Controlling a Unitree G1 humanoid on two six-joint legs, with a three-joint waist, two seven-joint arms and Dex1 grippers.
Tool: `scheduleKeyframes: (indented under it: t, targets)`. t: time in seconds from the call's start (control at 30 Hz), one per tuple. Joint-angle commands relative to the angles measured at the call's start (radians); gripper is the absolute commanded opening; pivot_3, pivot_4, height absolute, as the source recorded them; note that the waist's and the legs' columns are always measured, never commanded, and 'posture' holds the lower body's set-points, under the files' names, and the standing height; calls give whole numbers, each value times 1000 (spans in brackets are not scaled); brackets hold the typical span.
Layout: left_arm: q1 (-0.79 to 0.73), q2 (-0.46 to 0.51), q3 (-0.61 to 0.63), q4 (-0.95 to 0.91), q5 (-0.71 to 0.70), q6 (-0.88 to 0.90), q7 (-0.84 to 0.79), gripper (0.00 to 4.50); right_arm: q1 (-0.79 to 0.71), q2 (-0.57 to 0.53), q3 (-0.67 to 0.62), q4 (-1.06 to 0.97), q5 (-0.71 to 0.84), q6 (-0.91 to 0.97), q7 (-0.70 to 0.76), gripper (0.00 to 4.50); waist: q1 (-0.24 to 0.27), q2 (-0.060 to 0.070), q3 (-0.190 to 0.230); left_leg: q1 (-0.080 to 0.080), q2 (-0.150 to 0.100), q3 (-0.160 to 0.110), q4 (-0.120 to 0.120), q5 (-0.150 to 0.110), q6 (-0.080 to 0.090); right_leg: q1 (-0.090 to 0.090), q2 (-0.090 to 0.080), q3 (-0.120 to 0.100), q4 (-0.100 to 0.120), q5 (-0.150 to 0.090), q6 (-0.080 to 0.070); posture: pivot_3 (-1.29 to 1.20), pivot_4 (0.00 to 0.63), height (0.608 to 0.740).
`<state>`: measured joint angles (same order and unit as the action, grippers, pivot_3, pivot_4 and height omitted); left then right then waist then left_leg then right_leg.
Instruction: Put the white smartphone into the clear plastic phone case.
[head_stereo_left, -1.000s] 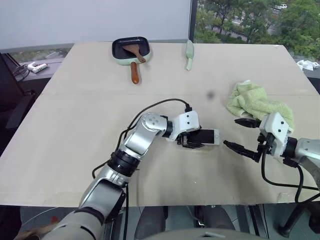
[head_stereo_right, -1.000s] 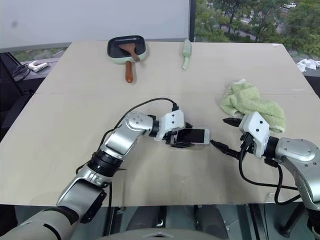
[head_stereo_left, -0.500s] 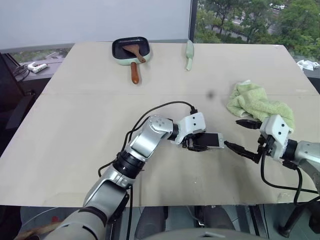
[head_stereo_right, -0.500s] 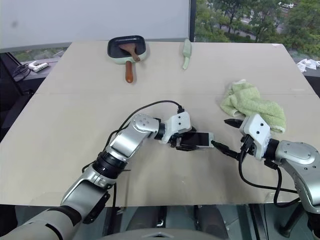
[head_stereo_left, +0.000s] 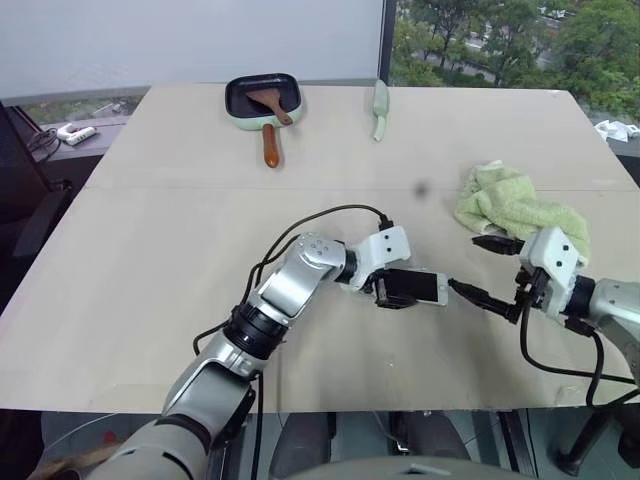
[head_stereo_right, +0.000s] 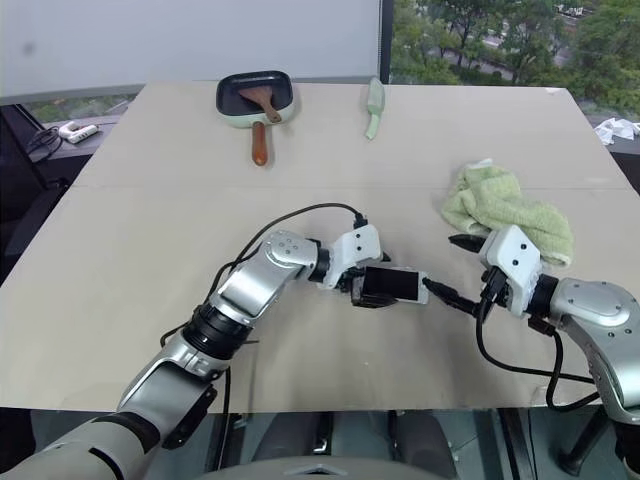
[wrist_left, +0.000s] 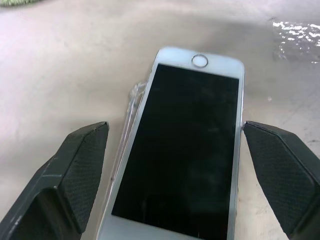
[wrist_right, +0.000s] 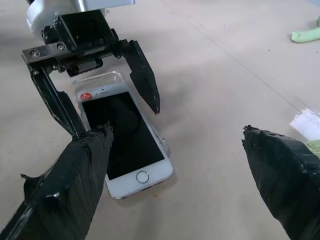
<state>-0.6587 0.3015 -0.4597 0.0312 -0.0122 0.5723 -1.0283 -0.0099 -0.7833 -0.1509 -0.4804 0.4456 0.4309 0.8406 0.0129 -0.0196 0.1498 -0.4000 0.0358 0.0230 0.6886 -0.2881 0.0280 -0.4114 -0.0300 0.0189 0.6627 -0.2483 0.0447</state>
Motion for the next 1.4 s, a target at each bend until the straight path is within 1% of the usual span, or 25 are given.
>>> scheduleKeyframes:
  t: [0.03, 0.17, 0.23, 0.33, 0.4, 0.47, 0.5, 0.53, 0.57, 0.6, 0.67, 0.7, 0.73, 0.8, 0.83, 0.87, 1.0, 1.17, 1.23, 1.3, 1.4]
  targets:
    - [-40, 7, 100, -61, -79, -5, -8, 4402, -11, 1, 1, -18, 6, -9, 5, 4500, 0, 0, 0, 0, 0, 0, 0, 0, 0, 0, 0, 0, 0, 0, 0, 0, 150, 740]
    - [-43, 87, 232, -181, -213, 52, -70, 4402, -19, -11, 34, -10, 6, 12, 27, 4500, -8, 0, 0, 0, 0, 0, 0, 0, 0, 0, 0, 0, 0, 0, 0, 0, 150, 740]
    - [-34, 126, 264, -220, -259, 84, -82, 4402, -25, -19, 45, -7, 10, 34, 37, 4500, -8, 0, 0, 0, 1, 0, 0, 0, 0, 0, 0, 0, 0, 0, 0, 0, 150, 740]
    - [31, 257, 355, -264, -313, 88, -134, 4402, -70, -9, 87, 11, 10, 62, 42, 4500, -15, 1, 0, 1, 1, 0, 0, 0, 0, 0, 0, 0, 0, 0, 0, 0, 150, 740]
    - [98, 332, 400, -266, -323, 29, -159, 4402, -94, 6, 117, 16, 11, 72, 41, 4500, -26, 1, 0, 1, 1, 0, -1, 0, 0, 0, 0, 1, 0, 0, 0, 0, 150, 740]
    - [158, 371, 427, -266, -324, -59, -172, 4402, -112, 19, 141, 23, 5, 77, 38, 4500, -25, 1, 1, 2, 1, -1, -1, 0, 0, 0, 0, 1, 0, 0, 0, 0, 150, 740]
    - [190, 376, 451, -267, -337, -96, -176, 4402, -124, 27, 154, 30, 1, 78, 37, 4500, -23, 1, 1, 2, 1, -1, -1, 0, 0, 0, 0, 0, 0, 0, 0, 0, 150, 740]
    - [219, 376, 477, -267, -354, -96, -165, 4500, -137, 38, 166, 38, -1, 76, 35, 4086, -21, 1, 1, 2, 1, -1, -1, 0, 0, 0, 0, 0, 0, 0, 0, 0, 150, 740]
    - [244, 378, 494, -262, -360, -106, -157, 4500, -150, 48, 176, 44, 0, 76, 35, 3944, -19, 1, 1, 2, 1, 0, -1, 0, 0, 0, -1, 0, 0, 0, 0, 0, 150, 740]
    - [267, 382, 505, -257, -363, -122, -155, 4500, -161, 56, 185, 49, -1, 77, 35, 3586, -16, 1, 1, 1, 1, 0, -1, 0, 0, 0, -1, 0, 0, 0, 0, 0, 150, 740]
    - [311, 392, 511, -249, -358, -158, -155, 4500, -179, 69, 200, 64, -7, 73, 37, 2642, -13, 1, 1, 1, 1, 0, -1, 0, 0, 0, -2, 0, 0, 0, 0, 0, 150, 740]
    - [329, 393, 511, -245, -351, -180, -152, 4500, -186, 74, 207, 72, -13, 70, 39, 1985, -13, 1, 1, 1, 1, 0, -1, 0, 0, 0, -3, 1, 0, 0, 0, 0, 150, 740]
    - [342, 391, 510, -235, -344, -197, -144, 4500, -191, 76, 214, 82, -18, 64, 43, 1672, -12, 1, 1, 1, 1, 1, -1, 0, 0, 0, -3, 1, -1, 0, 0, 0, 150, 740]
    - [363, 396, 496, -213, -318, -247, -139, 4500, -193, 74, 221, 100, -27, 52, 53, 557, -9, 1, 1, 1, 1, 0, -1, 0, 0, 0, -3, 1, 0, 0, 0, 0, 150, 740]
    - [370, 400, 487, -201, -304, -267, -137, 4500, -192, 67, 222, 109, -35, 44, 60, 159, -7, 1, 1, 1, 1, 0, -1, 0, 0, 0, -3, 1, 0, 0, 0, 0, 150, 740]
    - [372, 399, 481, -185, -294, -283, -131, 4500, -192, 59, 221, 118, -44, 35, 68, 27, -5, 1, 1, 1, 0, 0, -1, 0, 0, 0, -2, 0, 0, 0, 0, 0, 150, 740]
    - [368, 381, 458, -123, -269, -339, -122, 4500, -207, 48, 230, 142, -73, 0, 96, 27, 0, 1, 1, 1, 0, 1, -1, 0, 0, 0, -2, 0, 0, 0, 0, 0, 150, 740]
    - [340, 345, 391, -18, -223, -429, -126, 4500, -282, 101, 316, 171, -117, -31, 116, 27, -4, 1, 1, 2, 0, 1, -1, 0, 0, 0, -1, 1, 0, 0, 0, 0, 150, 740]
    - [316, 340, 367, 16, -221, -432, -150, 4500, -299, 119, 347, 181, -136, -41, 121, 27, -2, 1, 1, 2, 0, 0, -1, 0, 0, 0, -1, 0, 0, 0, 0, 0, 150, 740]
    - [284, 341, 344, 37, -241, -394, -190, 4500, -312, 131, 368, 191, -152, -48, 125, 27, 1, 1, 1, 1, 0, 0, -1, 0, 0, 0, 0, 0, 0, 0, 0, 0, 150, 740]
    - [244, 319, 320, 67, -254, -409, -228, 4500, -327, 145, 390, 207, -170, -55, 129, 27, 2, 1, 1, 1, 0, 0, -1, 0, 0, 0, -1, 0, 0, 0, 0, 0, 150, 740]
